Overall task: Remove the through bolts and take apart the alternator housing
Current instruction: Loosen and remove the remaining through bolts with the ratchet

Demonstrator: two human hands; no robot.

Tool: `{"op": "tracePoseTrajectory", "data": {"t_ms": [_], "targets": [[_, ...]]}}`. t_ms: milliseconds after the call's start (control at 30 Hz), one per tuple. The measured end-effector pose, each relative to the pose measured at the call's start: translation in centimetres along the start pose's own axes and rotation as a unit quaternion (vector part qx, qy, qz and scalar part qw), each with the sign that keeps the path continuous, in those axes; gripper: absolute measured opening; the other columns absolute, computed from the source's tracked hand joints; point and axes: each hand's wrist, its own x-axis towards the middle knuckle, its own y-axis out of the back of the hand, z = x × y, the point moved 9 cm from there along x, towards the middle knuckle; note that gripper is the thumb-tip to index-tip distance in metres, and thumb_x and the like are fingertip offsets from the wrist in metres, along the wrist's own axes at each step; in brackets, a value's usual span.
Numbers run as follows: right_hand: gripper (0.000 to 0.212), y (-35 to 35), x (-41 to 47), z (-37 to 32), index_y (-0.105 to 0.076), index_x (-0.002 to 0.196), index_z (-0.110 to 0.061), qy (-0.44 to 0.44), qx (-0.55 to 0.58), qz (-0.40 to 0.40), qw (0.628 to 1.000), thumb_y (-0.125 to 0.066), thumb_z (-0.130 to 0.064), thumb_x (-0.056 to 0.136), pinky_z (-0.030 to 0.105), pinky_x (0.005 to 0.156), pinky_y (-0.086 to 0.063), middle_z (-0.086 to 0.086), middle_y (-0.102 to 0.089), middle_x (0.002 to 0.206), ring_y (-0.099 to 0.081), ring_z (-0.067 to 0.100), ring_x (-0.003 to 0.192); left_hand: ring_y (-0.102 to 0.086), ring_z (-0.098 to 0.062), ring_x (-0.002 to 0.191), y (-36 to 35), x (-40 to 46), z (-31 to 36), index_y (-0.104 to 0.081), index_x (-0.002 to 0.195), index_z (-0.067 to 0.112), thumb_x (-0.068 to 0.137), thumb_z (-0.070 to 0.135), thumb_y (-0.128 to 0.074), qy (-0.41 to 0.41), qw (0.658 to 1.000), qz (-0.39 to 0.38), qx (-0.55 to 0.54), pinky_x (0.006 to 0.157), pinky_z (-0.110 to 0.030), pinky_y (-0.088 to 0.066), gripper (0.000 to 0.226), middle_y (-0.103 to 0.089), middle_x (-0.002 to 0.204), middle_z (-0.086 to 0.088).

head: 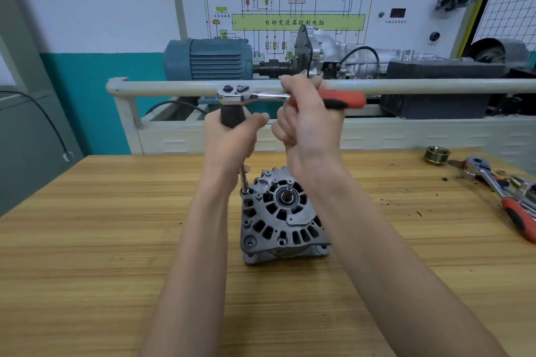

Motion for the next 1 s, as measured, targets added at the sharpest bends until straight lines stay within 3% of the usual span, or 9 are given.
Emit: {"op": "tracePoseTrajectory", "data": {"t_ms": [100, 200, 300, 433, 500, 633, 800, 900, 1000], "targets": [[0.047, -1.0, 1.7, 0.9, -0.032, 0.052, -0.017, -0.131, -0.033, -0.076, 0.988, -0.052, -0.004, 0.092, 0.015, 0.032, -0.016, -0.007, -0.021, 0.032, -0.014, 0.007, 0.028, -0.024, -0.014, 0.034, -1.1, -0.3, 0.5, -0.042, 0.046, 0.016, 0.072, 0.007, -0.064, -0.012, 0.985, -0.169, -0.037, 0.041, -0.02, -0.025, 0.035, -0.032, 0.038, 0.004], [0.044, -1.8, 2.1, 1.5, -0.032, 0.053, -0.016, -0.19, -0.058, -0.122, 0.972, -0.05, -0.008, 0.093, 0.016, 0.03, -0.015, -0.007, -0.02, 0.032, -0.014, 0.006, 0.028, -0.021, -0.012, 0.033, -2.0, -1.1, 0.5, -0.039, 0.043, 0.016, 0.069, 0.009, -0.067, 0.006, 0.973, -0.228, -0.039, 0.039, -0.018, -0.021, 0.039, -0.029, 0.037, 0.006], [0.046, -1.1, 1.9, 1.3, -0.034, 0.051, -0.016, -0.14, -0.011, -0.077, 0.987, -0.05, -0.005, 0.092, 0.015, 0.031, -0.016, -0.006, -0.021, 0.032, -0.013, 0.007, 0.028, -0.02, -0.012, 0.035, -1.5, -0.6, 0.4, -0.039, 0.041, 0.021, 0.074, 0.007, -0.06, 0.016, 0.987, -0.156, -0.035, 0.039, -0.017, -0.02, 0.043, -0.028, 0.038, 0.006], [0.041, 0.3, -0.6, 0.1, -0.032, 0.061, -0.016, 0.038, 0.02, -0.001, 0.999, -0.054, 0.003, 0.09, 0.015, 0.036, -0.02, -0.009, -0.026, 0.036, -0.018, 0.006, 0.03, -0.022, -0.017, 0.047, 0.5, -0.3, 0.1, -0.037, 0.051, 0.011, 0.078, -0.004, -0.056, 0.009, 0.997, 0.075, 0.01, 0.049, -0.028, -0.019, 0.036, -0.028, 0.049, -0.001], [0.039, 0.3, -1.6, -0.3, -0.036, 0.061, -0.016, 0.083, 0.019, 0.013, 0.996, -0.056, 0.004, 0.088, 0.015, 0.037, -0.022, -0.01, -0.031, 0.039, -0.021, 0.005, 0.033, -0.022, -0.017, 0.05, 0.5, -0.7, 0.2, -0.034, 0.051, 0.013, 0.076, -0.005, -0.056, 0.0, 0.992, 0.126, 0.025, 0.05, -0.031, -0.02, 0.038, -0.028, 0.049, -0.002], [0.039, 0.1, 0.0, -0.1, -0.033, 0.061, -0.016, -0.012, -0.014, -0.002, 1.0, -0.055, 0.0, 0.089, 0.016, 0.035, -0.018, -0.007, -0.024, 0.036, -0.016, 0.008, 0.031, -0.026, -0.014, 0.041, -0.4, -0.3, 0.6, -0.042, 0.05, 0.013, 0.07, 0.006, -0.061, -0.011, 0.999, -0.028, 0.025, 0.045, -0.023, -0.024, 0.028, -0.033, 0.044, 0.0], [0.052, -2.3, 1.9, 1.5, -0.03, 0.045, -0.018, -0.196, -0.072, -0.144, 0.967, -0.048, -0.008, 0.093, 0.016, 0.031, -0.014, -0.007, -0.02, 0.031, -0.014, 0.006, 0.028, -0.023, -0.014, 0.034, -1.9, -1.5, 0.9, -0.043, 0.045, 0.017, 0.067, 0.014, -0.066, -0.005, 0.966, -0.255, -0.039, 0.04, -0.021, -0.022, 0.032, -0.031, 0.038, 0.005], [0.053, -2.3, 1.9, 1.7, -0.033, 0.044, -0.017, -0.19, -0.041, -0.136, 0.971, -0.047, -0.007, 0.093, 0.016, 0.031, -0.014, -0.007, -0.02, 0.031, -0.013, 0.006, 0.027, -0.019, -0.013, 0.035, -2.2, -1.5, 0.7, -0.039, 0.041, 0.018, 0.068, 0.007, -0.064, 0.016, 0.969, -0.244, -0.025, 0.041, -0.021, -0.017, 0.038, -0.029, 0.038, 0.007], [0.043, -0.6, 1.3, 1.0, -0.035, 0.054, -0.016, -0.077, 0.014, -0.053, 0.996, -0.05, -0.002, 0.092, 0.015, 0.033, -0.016, -0.007, -0.021, 0.032, -0.014, 0.007, 0.028, -0.019, -0.013, 0.037, -0.9, -0.3, 0.7, -0.038, 0.044, 0.016, 0.071, 0.004, -0.056, 0.005, 0.995, -0.094, -0.014, 0.042, -0.02, -0.019, 0.035, -0.028, 0.04, 0.003]]}}
